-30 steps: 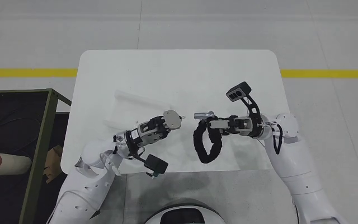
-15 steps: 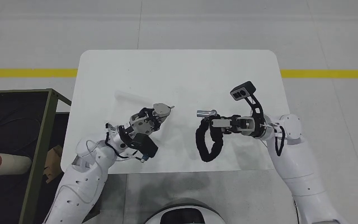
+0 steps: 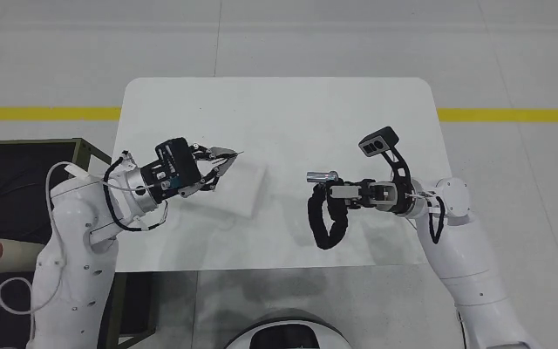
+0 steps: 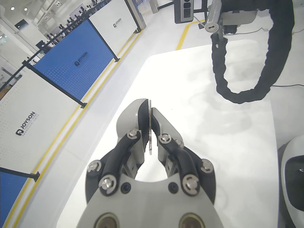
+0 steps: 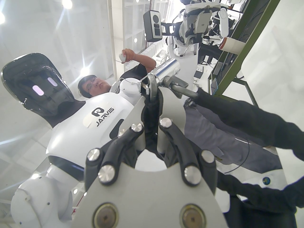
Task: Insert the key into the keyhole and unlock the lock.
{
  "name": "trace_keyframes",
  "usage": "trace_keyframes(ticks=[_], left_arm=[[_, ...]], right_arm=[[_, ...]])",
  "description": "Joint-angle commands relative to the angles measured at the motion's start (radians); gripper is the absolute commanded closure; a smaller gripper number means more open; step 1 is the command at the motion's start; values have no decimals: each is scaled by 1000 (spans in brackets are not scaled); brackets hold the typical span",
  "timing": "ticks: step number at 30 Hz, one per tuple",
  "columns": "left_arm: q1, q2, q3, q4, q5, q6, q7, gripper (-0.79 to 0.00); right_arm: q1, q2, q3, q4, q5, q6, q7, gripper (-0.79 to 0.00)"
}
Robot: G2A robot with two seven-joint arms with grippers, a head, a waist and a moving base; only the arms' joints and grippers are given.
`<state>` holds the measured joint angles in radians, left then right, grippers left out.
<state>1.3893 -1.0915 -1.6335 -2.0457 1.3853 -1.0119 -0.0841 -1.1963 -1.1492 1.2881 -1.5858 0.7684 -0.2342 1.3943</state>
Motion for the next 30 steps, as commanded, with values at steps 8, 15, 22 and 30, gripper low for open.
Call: trace_keyframes(ticks=[8, 15, 22, 30], left_arm=[[0, 0, 0, 0, 140, 0, 104, 0], [25, 3, -15, -23, 146, 5, 68, 0], [11, 46, -185, -26, -275, 0, -447, 0], [-4, 61, -187, -22, -459, 1, -595, 0]], right_arm=[[0, 0, 0, 0, 0, 0, 0, 0], [0, 0, 0, 0, 0, 0, 0, 0], [0, 0, 0, 0, 0, 0, 0, 0], [0, 0, 0, 0, 0, 0, 0, 0]])
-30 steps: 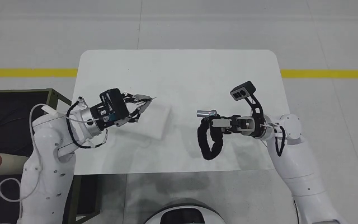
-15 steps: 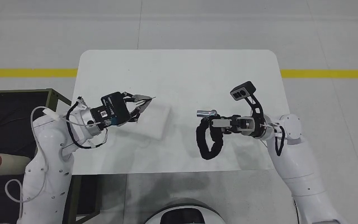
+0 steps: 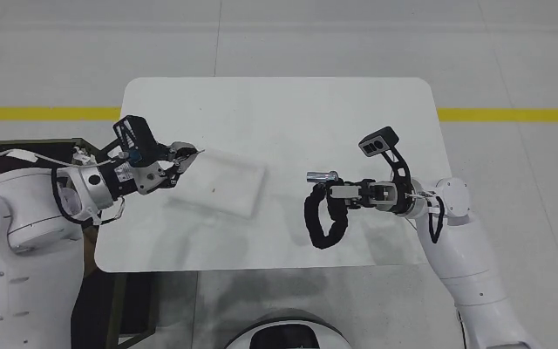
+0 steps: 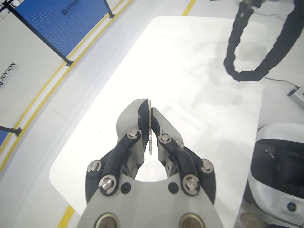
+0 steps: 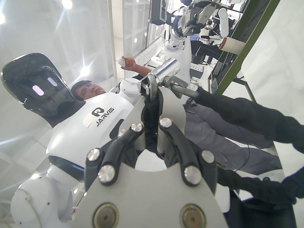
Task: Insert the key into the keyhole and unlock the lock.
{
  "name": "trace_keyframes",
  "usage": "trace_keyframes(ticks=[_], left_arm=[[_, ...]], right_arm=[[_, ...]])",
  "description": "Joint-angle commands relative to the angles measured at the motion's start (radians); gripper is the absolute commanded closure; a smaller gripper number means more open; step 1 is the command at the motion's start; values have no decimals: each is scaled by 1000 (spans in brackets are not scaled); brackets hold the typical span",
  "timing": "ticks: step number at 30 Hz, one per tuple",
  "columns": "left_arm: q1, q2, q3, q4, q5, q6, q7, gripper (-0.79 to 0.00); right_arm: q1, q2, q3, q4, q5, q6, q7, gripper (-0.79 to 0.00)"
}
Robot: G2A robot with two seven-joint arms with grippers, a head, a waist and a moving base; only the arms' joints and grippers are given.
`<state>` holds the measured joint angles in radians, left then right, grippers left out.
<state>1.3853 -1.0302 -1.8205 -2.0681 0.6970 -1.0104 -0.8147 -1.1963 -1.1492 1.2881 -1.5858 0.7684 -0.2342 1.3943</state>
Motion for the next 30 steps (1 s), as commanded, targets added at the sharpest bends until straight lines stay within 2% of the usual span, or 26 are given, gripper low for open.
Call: trace_keyframes(ticks=[1, 13, 16, 19, 22, 23, 28, 30], left_arm=[[0, 0, 0, 0, 229, 0, 136, 0], [7, 0, 2, 1, 228, 4, 137, 0], [39, 6, 0, 44, 112, 62, 101, 0], [15, 30, -21, 84, -162, 154, -82, 0], [-48, 68, 0, 87, -531, 364, -359, 0], [-79, 84, -10, 86, -603, 442, -437, 0], [-168, 146, 11, 72, -739, 698, -693, 0], [-184, 169, 40, 77, -727, 728, -721, 0]], right_arm=[[0, 0, 0, 0, 0, 0, 0, 0], [0, 0, 0, 0, 0, 0, 0, 0], [0, 0, 0, 0, 0, 0, 0, 0], [0, 0, 0, 0, 0, 0, 0, 0], [0, 0, 0, 0, 0, 0, 0, 0], [0, 0, 0, 0, 0, 0, 0, 0], [0, 0, 0, 0, 0, 0, 0, 0], [0, 0, 0, 0, 0, 0, 0, 0]])
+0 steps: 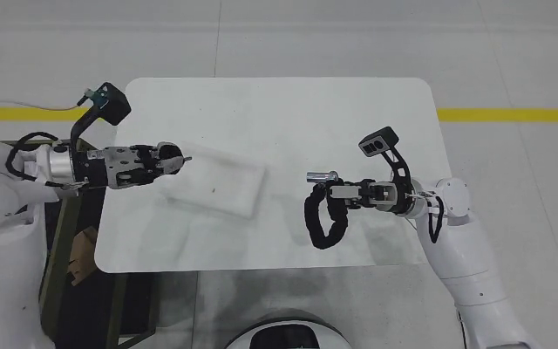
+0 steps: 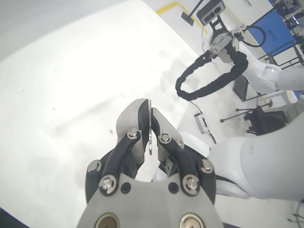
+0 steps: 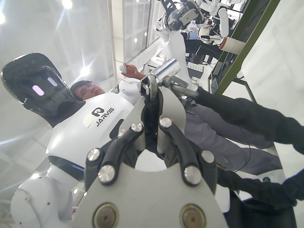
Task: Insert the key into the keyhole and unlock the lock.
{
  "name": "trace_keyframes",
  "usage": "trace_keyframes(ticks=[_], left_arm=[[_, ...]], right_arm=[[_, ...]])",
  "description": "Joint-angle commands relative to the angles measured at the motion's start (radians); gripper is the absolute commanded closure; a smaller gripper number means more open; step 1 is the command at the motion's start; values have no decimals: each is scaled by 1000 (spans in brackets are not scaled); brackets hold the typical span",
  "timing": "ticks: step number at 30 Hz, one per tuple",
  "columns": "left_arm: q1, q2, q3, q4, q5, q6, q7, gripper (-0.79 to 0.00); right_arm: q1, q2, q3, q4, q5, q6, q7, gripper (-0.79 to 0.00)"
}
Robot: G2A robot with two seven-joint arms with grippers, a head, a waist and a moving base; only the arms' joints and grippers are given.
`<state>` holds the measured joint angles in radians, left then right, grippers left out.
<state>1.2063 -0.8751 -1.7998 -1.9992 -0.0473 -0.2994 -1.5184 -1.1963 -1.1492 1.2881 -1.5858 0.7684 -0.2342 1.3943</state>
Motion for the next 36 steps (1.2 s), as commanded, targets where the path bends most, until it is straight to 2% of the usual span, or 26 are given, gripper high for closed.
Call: trace_keyframes(ticks=[1, 3, 5, 13, 14, 16, 19, 24, 28, 32, 36], left_arm=[[2, 28, 46, 16, 61, 35, -17, 0], [0, 59, 106, 29, 113, 94, -17, 0], [-31, 85, 155, 24, 137, 87, -17, 0], [-31, 85, 155, 24, 137, 87, -17, 0], [-12, 86, 159, 14, 156, 92, -16, 0], [13, 95, 186, -19, 296, 152, -17, 0], [-5, 114, 291, -27, 412, 238, -17, 0], [-134, 159, 478, 37, 466, 323, -17, 0], [-271, 190, 671, 101, 493, 353, -17, 0], [-426, 192, 848, 170, 458, 364, -17, 0], [-553, 172, 996, 234, 426, 374, -17, 0]], right_arm=[[0, 0, 0, 0, 0, 0, 0, 0], [0, 0, 0, 0, 0, 0, 0, 0], [0, 0, 0, 0, 0, 0, 0, 0], [0, 0, 0, 0, 0, 0, 0, 0], [0, 0, 0, 0, 0, 0, 0, 0], [0, 0, 0, 0, 0, 0, 0, 0], [0, 0, 0, 0, 0, 0, 0, 0], [0, 0, 0, 0, 0, 0, 0, 0], [0, 0, 0, 0, 0, 0, 0, 0], [0, 0, 0, 0, 0, 0, 0, 0], [0, 0, 0, 0, 0, 0, 0, 0]])
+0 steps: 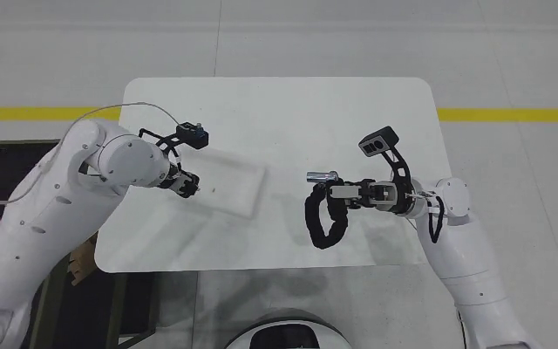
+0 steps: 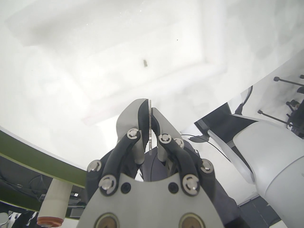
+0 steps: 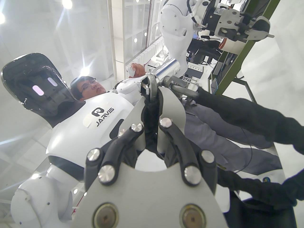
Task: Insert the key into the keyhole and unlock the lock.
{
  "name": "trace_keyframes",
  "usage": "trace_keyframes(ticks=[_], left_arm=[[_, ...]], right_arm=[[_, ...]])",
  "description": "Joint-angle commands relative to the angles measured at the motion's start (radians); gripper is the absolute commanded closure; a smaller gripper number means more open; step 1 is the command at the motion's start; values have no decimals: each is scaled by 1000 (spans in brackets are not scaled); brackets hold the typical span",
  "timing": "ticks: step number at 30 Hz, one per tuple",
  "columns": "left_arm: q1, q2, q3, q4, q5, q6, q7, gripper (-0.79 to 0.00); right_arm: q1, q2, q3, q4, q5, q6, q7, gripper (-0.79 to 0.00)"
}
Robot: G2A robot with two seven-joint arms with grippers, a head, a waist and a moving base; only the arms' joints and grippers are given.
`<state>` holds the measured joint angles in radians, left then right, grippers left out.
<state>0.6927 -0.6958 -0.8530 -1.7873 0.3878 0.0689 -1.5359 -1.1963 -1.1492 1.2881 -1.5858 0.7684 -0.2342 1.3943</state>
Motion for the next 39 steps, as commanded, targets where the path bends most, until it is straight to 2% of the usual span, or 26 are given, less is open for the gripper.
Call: trace_keyframes(ticks=[1, 8, 14, 25, 39], left_arm=[[-66, -15, 81, 41, -14, 8, 0, 0], [-186, -75, 261, 154, -16, 41, 0, 0], [-232, -124, 335, 232, 17, 87, 0, 0], [-248, -201, 374, 336, 40, 67, 0, 0], [-240, -266, 372, 422, 102, 47, 0, 0]], right_arm=[[0, 0, 0, 0, 0, 0, 0, 0], [0, 0, 0, 0, 0, 0, 0, 0], [0, 0, 0, 0, 0, 0, 0, 0], [0, 0, 0, 0, 0, 0, 0, 0], [0, 0, 0, 0, 0, 0, 0, 0]])
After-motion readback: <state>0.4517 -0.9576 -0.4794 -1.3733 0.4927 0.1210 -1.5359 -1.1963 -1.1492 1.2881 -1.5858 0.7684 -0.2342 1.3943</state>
